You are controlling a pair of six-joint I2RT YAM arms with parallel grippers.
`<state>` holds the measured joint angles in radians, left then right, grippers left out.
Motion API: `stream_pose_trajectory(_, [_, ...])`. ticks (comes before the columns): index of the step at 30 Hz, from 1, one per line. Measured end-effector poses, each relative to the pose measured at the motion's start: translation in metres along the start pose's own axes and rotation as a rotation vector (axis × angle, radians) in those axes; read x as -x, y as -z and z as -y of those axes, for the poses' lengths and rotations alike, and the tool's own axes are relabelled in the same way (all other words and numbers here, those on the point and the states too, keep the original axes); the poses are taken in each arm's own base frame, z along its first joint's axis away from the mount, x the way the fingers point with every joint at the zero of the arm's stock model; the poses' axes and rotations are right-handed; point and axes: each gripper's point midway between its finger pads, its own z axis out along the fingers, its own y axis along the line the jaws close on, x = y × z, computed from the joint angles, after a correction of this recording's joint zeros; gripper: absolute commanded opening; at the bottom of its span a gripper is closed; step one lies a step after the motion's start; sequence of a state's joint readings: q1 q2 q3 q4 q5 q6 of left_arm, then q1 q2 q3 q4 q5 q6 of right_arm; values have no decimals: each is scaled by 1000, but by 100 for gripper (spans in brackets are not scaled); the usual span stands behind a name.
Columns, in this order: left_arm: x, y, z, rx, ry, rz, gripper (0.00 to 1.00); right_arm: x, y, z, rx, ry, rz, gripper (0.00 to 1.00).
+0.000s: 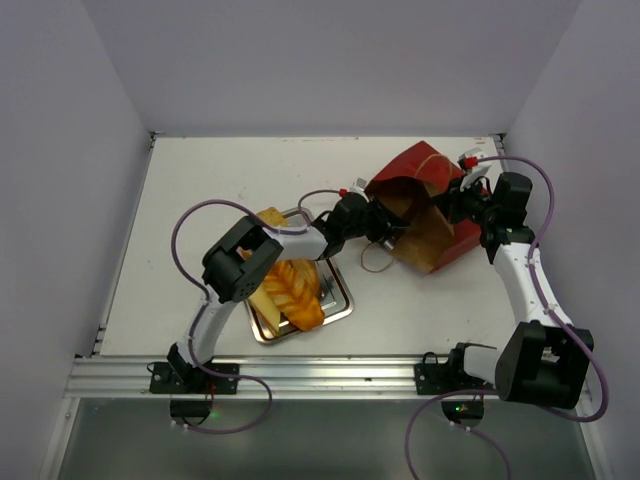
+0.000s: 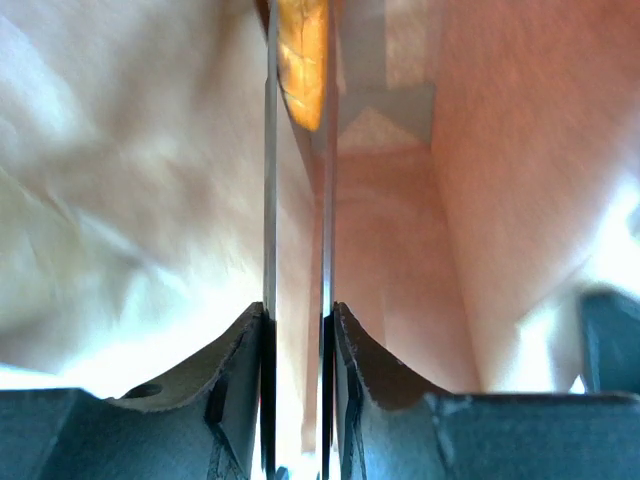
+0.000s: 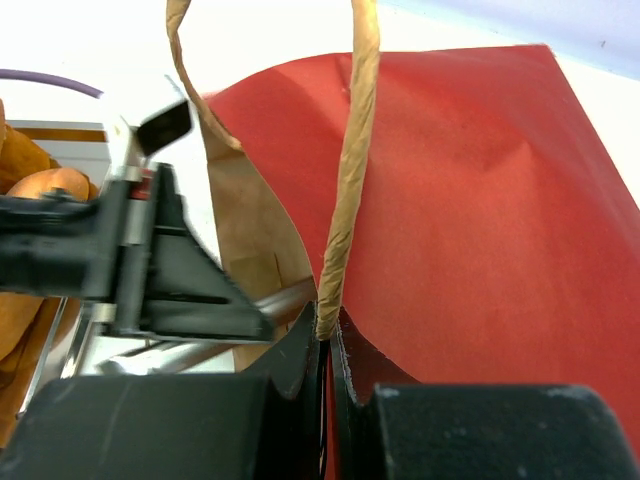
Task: Take the fake bread out of the paper bag
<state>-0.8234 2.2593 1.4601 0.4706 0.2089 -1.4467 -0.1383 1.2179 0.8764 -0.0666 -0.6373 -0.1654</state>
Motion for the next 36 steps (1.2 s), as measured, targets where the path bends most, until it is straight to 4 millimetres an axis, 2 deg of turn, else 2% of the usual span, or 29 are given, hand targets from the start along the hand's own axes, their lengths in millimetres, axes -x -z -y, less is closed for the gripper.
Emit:
stream_pose_trajectory(6, [-4, 37, 3, 4, -46, 1, 0, 0, 1, 3, -9, -3, 1, 0])
stream_pose_trajectory(11, [-11, 53, -10, 30, -52, -12, 0, 0, 3, 6, -18, -6, 2, 0])
stream_pose_trajectory(16, [-17, 69, -14, 35, -64, -23, 0, 0, 3, 7, -21, -7, 3, 0])
stream_pose_trajectory(27, [-27, 119, 9, -29, -73, -27, 0, -1, 5, 12, -43, -9, 1, 0])
stream_pose_trajectory(36, [-35, 142, 6, -60, -28, -32, 0, -1, 5, 12, -44, -9, 1, 0])
